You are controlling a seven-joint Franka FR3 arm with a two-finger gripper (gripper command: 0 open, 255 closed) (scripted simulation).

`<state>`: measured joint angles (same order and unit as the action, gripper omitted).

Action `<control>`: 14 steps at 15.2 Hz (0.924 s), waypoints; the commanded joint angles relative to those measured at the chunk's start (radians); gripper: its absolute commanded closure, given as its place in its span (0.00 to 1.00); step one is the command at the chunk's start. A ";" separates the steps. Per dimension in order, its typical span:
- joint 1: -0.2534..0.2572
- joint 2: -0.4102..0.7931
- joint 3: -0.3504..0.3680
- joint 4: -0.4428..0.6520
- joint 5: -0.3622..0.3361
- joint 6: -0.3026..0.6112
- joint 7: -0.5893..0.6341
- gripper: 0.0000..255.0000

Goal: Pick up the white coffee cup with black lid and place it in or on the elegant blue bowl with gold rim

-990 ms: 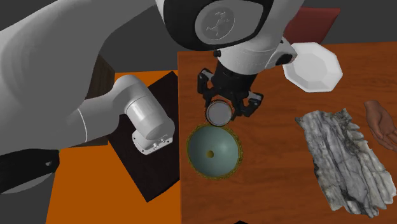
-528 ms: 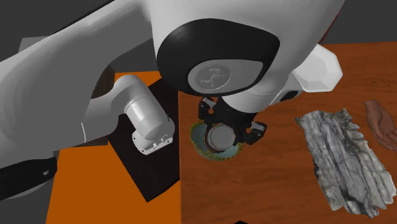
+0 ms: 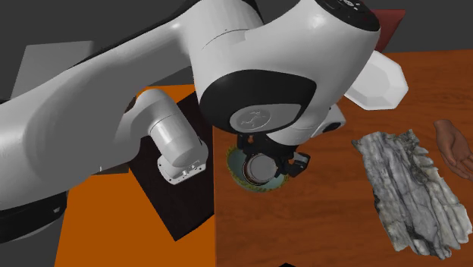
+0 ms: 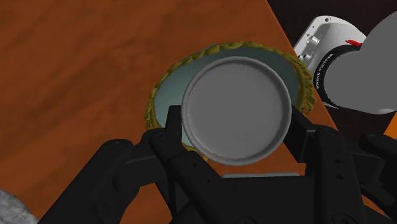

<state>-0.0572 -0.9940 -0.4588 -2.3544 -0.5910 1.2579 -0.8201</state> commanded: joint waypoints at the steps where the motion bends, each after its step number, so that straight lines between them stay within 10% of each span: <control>1: -0.003 -0.013 -0.006 -0.032 -0.006 0.019 0.008 1.00; 11: -0.008 -0.025 -0.017 -0.069 -0.015 0.043 0.016 1.00; 12: -0.008 -0.024 -0.017 -0.068 -0.014 0.043 0.016 0.00; 14: -0.008 -0.025 -0.016 -0.068 -0.014 0.042 0.017 0.00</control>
<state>-0.0653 -1.0187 -0.4745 -2.4218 -0.6049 1.3002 -0.8037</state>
